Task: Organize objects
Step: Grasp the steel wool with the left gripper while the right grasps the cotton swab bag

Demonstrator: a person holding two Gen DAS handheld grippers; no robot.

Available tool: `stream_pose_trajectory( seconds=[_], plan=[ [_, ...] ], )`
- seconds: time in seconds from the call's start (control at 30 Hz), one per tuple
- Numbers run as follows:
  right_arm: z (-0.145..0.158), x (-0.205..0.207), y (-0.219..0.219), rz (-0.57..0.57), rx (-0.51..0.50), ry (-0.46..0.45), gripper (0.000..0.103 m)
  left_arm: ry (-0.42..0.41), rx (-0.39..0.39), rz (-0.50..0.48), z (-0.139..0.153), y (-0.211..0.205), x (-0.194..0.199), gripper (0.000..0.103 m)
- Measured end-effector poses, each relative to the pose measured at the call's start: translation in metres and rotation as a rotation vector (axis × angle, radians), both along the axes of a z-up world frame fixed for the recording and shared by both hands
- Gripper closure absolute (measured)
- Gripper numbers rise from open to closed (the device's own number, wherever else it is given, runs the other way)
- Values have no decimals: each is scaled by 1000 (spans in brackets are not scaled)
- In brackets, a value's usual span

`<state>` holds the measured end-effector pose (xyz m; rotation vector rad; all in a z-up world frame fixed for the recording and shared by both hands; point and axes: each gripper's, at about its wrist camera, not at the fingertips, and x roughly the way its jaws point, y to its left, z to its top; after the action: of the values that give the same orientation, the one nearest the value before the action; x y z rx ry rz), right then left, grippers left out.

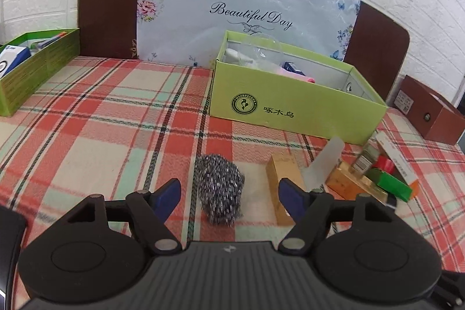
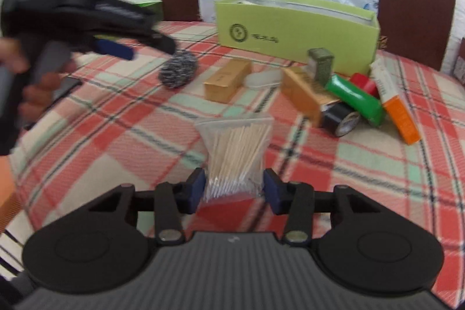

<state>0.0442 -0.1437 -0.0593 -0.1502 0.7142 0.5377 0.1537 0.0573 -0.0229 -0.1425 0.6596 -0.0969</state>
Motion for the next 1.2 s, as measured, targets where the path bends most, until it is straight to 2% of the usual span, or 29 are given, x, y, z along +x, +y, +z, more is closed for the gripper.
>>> stream_pose_trajectory(
  seconds=[0.07,0.13,0.17,0.2,0.27,0.3,0.37,0.43,0.53,0.6,0.67,0.73,0.8,0.83,0.97,1.2],
  plan=[
    [2,-3,3,-2,5,-4,55,23,38,3,-8,-1,13,26],
    [4,-2,3,-28,14,0,51,50,57,17,-16,1,23,31],
    [5,-2,3,-40,23,0,50,66,49,16,-20,4,26,45],
    [6,-1,2,-53,32,2,48,83,27,5,-23,7,27,66],
    [6,1,3,-78,31,2,48,105,-31,-13,-25,13,24,67],
    [6,2,4,-82,29,1,48,101,-16,-16,-22,11,18,68],
    [5,3,5,-80,32,7,48,109,-14,-38,-18,10,5,68],
    [4,3,7,-80,29,9,48,124,-63,-80,-13,9,-13,68],
    [2,4,7,-80,35,21,48,104,-24,-144,-7,-3,-41,66],
    [2,6,7,-85,40,22,49,97,13,-141,-6,-9,-50,51],
    [1,8,9,-89,29,20,49,82,24,-145,-4,-10,-53,47],
    [2,8,11,-84,12,9,49,76,41,-151,-4,-12,-52,47],
    [3,7,12,-75,5,2,49,88,55,-155,-5,-11,-49,55],
    [2,7,13,-75,4,4,49,91,54,-149,-6,-10,-49,56],
    [2,8,14,-80,8,5,51,91,40,-119,-6,-7,-50,51],
    [0,7,16,-77,-7,0,56,128,44,-137,-15,-13,-48,50]
  ],
)
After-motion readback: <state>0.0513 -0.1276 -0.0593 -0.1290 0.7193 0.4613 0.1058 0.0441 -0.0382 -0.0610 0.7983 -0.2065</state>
